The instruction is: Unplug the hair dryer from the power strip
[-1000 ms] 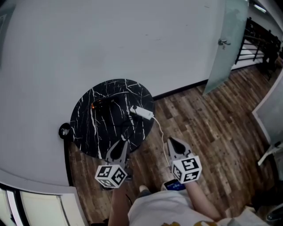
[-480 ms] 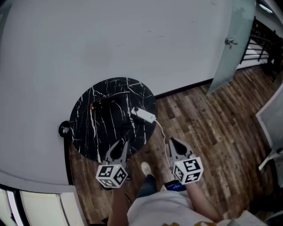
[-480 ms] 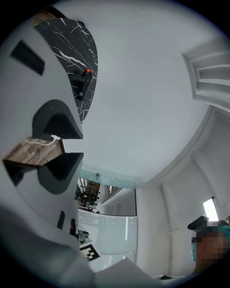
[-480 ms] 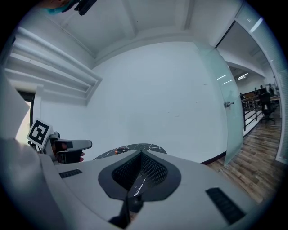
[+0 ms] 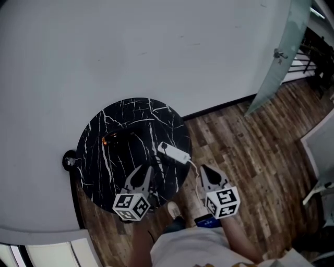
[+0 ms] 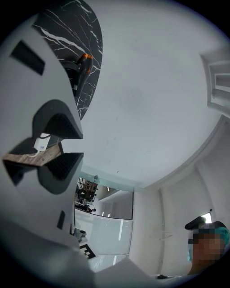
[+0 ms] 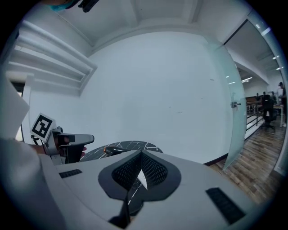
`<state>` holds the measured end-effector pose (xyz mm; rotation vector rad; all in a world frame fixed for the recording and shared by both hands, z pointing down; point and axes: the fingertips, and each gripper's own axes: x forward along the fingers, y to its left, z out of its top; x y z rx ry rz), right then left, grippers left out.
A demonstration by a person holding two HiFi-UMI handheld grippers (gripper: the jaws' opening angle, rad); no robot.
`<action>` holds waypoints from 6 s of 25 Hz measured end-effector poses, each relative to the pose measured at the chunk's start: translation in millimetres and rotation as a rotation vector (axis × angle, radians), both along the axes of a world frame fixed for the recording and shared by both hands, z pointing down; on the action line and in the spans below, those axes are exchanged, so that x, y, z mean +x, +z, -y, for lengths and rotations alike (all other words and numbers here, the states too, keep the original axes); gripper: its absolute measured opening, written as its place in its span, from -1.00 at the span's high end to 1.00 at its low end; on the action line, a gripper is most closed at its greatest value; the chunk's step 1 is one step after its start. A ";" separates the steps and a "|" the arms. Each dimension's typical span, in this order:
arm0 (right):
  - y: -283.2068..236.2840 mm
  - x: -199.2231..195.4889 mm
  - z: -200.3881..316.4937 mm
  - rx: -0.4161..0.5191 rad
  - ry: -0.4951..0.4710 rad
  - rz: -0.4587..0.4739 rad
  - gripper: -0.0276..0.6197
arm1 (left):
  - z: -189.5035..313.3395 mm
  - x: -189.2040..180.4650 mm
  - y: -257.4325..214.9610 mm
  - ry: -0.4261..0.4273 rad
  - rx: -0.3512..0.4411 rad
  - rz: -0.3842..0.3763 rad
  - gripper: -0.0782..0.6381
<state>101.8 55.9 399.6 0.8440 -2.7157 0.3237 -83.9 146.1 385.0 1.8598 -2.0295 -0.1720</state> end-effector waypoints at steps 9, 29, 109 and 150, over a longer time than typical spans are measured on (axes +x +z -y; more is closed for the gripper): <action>26.2 -53.8 48.2 -0.027 0.056 -0.065 0.92 | 62.1 -55.3 26.3 0.089 -0.026 -0.009 0.51; 39.7 -76.0 70.7 -0.095 0.097 -0.066 0.92 | 101.6 -80.9 62.5 0.121 -0.086 -0.036 0.78; 217.6 -152.7 48.2 -0.256 -0.424 -0.651 0.15 | 156.5 -34.0 216.5 1.121 -0.610 0.722 0.52; 249.0 -167.0 42.7 -0.253 -0.588 -0.774 0.09 | 152.0 -28.3 230.5 1.444 -0.695 0.991 0.62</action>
